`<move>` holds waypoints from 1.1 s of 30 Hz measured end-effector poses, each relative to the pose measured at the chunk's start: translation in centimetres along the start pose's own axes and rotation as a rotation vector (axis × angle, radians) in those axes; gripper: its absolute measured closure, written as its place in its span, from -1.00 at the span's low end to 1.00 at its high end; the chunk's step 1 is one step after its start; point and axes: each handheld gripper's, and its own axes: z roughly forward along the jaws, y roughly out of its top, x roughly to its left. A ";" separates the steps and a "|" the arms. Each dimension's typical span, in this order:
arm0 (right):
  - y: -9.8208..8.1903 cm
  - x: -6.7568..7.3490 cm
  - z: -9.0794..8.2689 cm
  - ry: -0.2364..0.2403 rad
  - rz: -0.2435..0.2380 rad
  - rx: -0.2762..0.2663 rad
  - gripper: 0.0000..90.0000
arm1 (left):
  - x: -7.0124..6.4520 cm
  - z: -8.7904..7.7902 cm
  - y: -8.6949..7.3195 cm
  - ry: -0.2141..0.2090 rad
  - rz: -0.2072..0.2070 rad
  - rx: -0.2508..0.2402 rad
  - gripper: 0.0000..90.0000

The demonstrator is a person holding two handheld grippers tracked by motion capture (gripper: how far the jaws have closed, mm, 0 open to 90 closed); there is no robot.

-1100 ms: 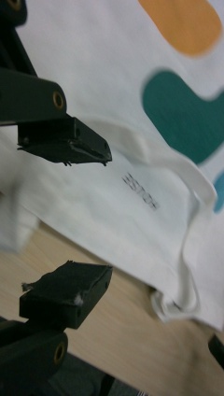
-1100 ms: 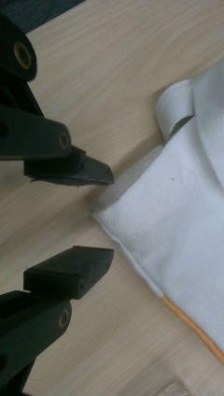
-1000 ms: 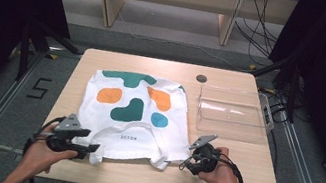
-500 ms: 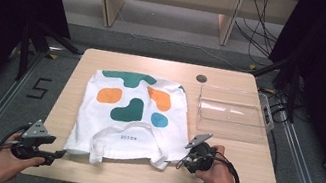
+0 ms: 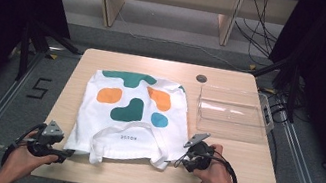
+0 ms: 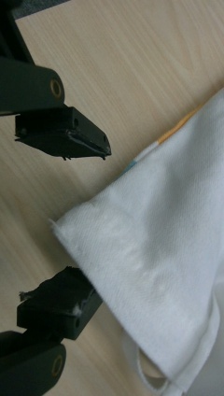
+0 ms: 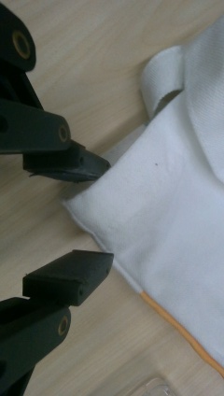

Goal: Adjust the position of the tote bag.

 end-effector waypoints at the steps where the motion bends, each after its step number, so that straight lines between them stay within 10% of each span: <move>1: 0.0 0.0 0.0 0.002 0.008 -0.005 0.18 | 0.1 0.1 0.1 -0.007 -0.011 -0.003 -0.28; 14: 0.6 -0.2 0.7 -0.016 0.035 -0.035 -0.07 | 0.2 1.6 0.8 -0.024 -0.085 0.005 -0.46; 25: 1.3 -0.2 1.1 -0.026 0.021 -0.037 -0.03 | -0.2 1.7 1.0 0.000 -0.064 -0.022 -0.45; 33: 1.1 -0.7 0.6 -0.071 0.049 -0.050 0.21 | 0.4 0.2 1.3 0.033 -0.058 -0.101 0.15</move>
